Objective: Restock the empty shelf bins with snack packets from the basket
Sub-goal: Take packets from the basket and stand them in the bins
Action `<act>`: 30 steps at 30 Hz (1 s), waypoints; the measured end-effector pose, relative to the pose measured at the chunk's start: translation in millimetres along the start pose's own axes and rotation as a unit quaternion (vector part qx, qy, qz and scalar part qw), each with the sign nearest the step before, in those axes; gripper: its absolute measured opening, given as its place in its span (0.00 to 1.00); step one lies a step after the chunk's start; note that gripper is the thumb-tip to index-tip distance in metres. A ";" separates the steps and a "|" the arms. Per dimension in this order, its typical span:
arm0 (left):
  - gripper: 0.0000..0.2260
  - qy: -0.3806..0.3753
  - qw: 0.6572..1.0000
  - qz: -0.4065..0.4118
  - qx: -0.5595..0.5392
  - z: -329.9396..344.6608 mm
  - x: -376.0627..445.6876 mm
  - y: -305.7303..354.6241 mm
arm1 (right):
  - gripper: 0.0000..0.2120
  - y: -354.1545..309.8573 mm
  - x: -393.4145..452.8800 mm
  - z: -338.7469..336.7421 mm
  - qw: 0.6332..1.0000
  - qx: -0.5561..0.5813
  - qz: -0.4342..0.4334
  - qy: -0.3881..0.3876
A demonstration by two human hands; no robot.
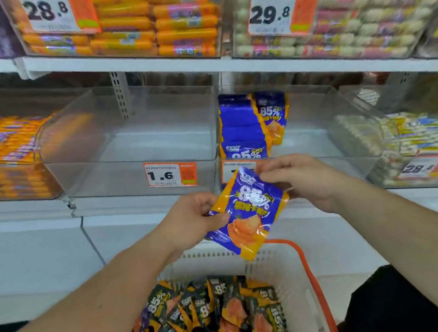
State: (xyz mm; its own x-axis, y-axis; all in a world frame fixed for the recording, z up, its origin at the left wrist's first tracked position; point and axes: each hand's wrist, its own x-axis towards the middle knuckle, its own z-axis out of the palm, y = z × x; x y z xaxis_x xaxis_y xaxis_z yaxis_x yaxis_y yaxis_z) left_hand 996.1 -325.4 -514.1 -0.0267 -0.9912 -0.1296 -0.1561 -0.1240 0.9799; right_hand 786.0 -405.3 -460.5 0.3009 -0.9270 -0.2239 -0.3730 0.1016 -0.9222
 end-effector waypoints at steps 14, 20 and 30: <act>0.15 0.252 0.826 0.307 0.399 37.9 67.0 60.7 | 0.10 1.7 23.4 -71.2 0.980 0.177 0.060 0.068; 0.22 0.243 0.893 0.108 0.362 10.6 113.0 69.5 | 0.11 -14.0 82.6 -116.8 0.967 0.116 0.005 0.228; 0.22 0.250 0.906 0.066 0.336 14.3 119.2 62.7 | 0.09 -5.3 195.2 -104.2 0.959 -0.120 0.012 0.258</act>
State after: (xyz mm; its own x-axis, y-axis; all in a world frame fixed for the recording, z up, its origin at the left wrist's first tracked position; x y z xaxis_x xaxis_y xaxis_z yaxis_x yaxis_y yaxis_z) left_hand 969.0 -450.6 -470.3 0.3349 -0.9135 0.2311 -0.7548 -0.1133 0.6461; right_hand 755.2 -624.4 -466.5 -0.1608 -0.9870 -0.0019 -0.5846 0.0968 -0.8055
